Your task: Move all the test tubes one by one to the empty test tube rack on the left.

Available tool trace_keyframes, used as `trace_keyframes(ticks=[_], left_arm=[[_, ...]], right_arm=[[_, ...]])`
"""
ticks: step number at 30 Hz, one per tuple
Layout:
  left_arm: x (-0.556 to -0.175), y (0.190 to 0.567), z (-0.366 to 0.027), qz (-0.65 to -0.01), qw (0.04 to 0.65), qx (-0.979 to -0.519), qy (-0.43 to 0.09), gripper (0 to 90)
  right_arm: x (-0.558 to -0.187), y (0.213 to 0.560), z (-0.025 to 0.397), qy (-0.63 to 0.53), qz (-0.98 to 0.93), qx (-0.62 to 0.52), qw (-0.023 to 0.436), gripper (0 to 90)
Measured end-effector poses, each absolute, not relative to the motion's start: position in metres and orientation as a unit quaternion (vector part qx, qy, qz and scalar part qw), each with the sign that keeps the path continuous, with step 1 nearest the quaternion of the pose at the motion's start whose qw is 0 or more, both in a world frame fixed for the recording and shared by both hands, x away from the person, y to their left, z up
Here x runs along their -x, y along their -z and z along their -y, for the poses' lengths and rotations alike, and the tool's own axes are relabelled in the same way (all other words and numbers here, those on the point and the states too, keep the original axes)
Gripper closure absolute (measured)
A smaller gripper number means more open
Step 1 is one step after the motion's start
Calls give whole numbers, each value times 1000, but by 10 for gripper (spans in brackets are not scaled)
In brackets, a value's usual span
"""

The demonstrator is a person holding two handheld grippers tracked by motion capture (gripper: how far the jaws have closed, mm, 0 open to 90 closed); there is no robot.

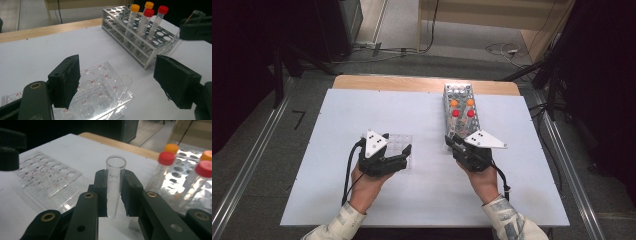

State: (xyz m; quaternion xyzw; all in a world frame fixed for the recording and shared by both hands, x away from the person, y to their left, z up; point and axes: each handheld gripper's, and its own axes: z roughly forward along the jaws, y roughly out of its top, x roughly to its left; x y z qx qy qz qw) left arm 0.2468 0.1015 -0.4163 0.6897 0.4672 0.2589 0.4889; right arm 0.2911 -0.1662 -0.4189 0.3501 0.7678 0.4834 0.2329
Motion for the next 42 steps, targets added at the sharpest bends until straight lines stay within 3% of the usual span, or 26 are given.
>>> trace_keyframes(ticks=[14,21,27,34,42], left_arm=[[-237,412,-81,-421,504,-721,-221,253],[-238,415,-69,-393,514,-735,-202,443],[-240,418,-62,-382,513,-744,-190,555],[-243,421,-60,-387,505,-749,-184,652],[-245,423,-60,-387,502,-755,-171,695]], right_arm=[[-268,444,137,-461,-807,-312,200,732],[-264,449,127,-458,-815,-299,192,732],[-259,449,120,-459,-819,-288,191,732],[-257,449,118,-462,-818,-282,194,732],[-254,449,115,-460,-819,-279,198,732]])
